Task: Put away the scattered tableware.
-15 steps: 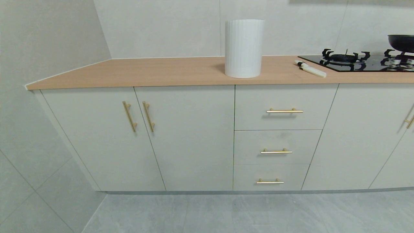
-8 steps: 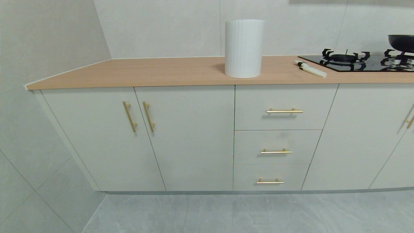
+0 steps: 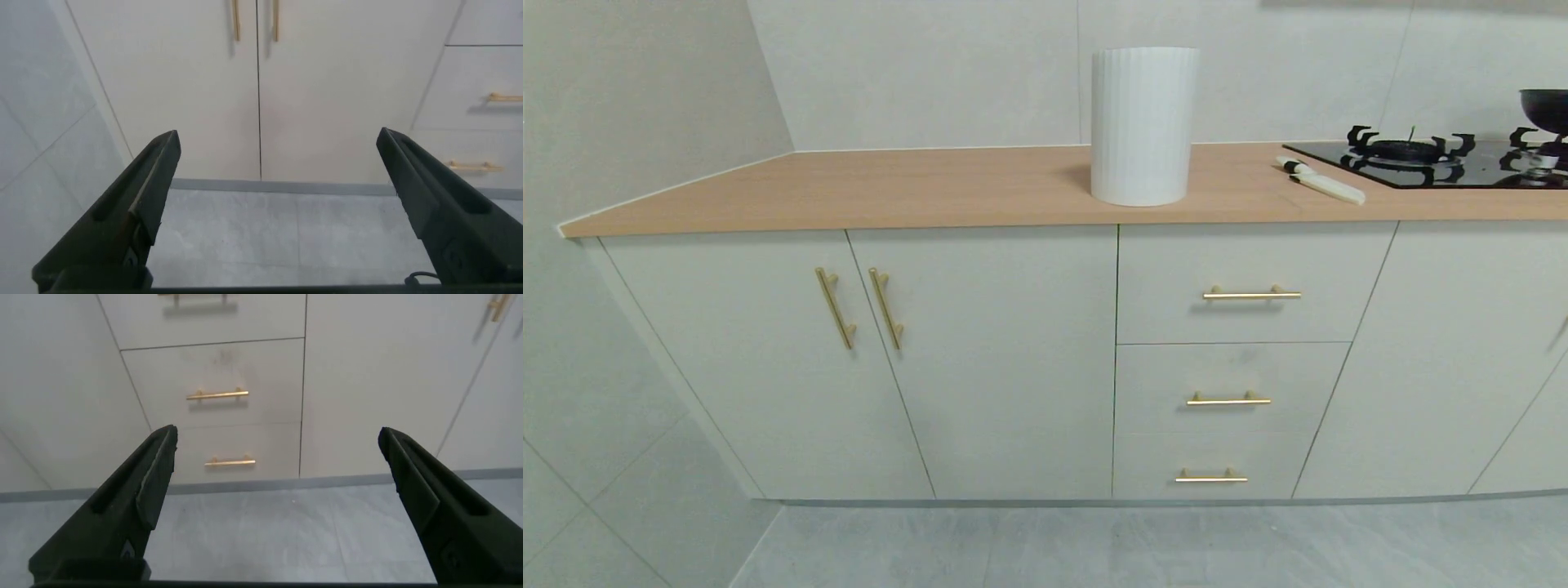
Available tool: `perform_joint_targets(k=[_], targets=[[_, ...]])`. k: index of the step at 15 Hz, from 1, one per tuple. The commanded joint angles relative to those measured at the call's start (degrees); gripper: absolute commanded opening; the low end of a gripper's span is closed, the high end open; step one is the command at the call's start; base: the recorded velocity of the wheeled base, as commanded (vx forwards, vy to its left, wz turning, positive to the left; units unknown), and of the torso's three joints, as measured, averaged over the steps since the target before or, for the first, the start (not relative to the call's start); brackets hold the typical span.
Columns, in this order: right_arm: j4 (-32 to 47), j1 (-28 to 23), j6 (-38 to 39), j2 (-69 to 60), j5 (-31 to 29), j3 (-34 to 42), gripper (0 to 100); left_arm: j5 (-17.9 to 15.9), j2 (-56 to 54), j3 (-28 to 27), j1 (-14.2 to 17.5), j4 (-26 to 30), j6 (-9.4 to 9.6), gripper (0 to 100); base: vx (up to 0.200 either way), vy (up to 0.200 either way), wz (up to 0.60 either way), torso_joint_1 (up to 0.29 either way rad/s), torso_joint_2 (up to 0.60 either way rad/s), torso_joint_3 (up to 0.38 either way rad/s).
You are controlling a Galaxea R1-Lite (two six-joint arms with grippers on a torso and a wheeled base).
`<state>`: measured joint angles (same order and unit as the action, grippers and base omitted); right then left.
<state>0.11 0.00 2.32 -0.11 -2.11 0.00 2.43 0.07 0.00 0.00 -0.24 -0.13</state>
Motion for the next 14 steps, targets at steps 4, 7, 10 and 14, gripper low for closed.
perform_joint_targets(k=[4,7,10,14], targets=[[0.1,0.0,0.1,0.1,0.0,0.0,100,0.0,0.0,0.0,0.0,0.0,-0.04,100,0.200,0.000,0.00,0.004,0.00,0.005],[0.1,0.0,0.1,0.1,0.0,0.0,100,0.0,0.0,0.0,0.0,0.0,-0.04,100,0.200,0.000,0.00,0.002,0.01,-0.001],[0.1,0.0,0.1,0.1,0.0,0.0,100,0.0,0.0,0.0,0.0,0.0,-0.04,100,0.200,0.000,0.00,0.004,0.00,-0.001],[0.1,0.0,0.1,0.1,0.0,0.0,100,0.0,0.0,0.0,0.0,0.0,-0.04,100,0.200,0.000,0.00,0.004,0.00,0.002]])
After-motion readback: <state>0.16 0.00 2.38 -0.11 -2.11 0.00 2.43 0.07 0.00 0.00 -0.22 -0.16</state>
